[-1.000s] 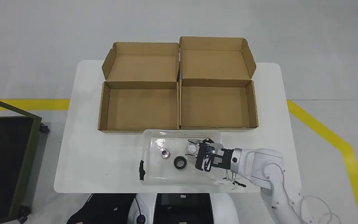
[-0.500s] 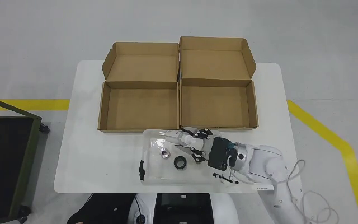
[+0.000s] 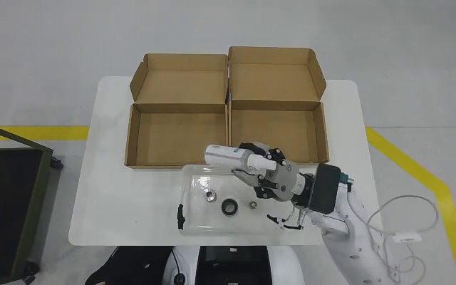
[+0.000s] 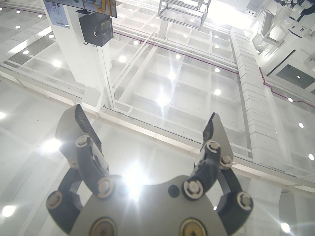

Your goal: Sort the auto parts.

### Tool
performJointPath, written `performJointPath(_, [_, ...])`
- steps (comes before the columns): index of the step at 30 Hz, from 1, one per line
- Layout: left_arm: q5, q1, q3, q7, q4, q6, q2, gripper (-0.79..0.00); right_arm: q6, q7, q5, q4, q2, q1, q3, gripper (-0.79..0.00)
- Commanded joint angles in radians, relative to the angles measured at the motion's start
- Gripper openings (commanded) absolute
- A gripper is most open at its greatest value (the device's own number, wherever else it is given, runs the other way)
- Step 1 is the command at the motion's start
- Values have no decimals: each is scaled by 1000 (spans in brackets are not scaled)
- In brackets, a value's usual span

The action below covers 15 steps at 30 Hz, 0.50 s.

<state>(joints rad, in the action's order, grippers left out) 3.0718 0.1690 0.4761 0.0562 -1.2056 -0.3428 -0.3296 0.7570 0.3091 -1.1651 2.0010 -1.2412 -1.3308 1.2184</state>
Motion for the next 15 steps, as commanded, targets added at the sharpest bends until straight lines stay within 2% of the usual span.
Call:
performJointPath(1, [0,0,0,0,0,0,0,0,-24,57,-14,1,-2,-1,1,-785])
performJointPath(7, [0,0,0,0,0,0,0,0,-34,176,-23,-5,-6,5,-8,-785])
performJointPath(15, [0,0,0,0,0,0,0,0,-49,197,40,-5,-11,7,-27,-785])
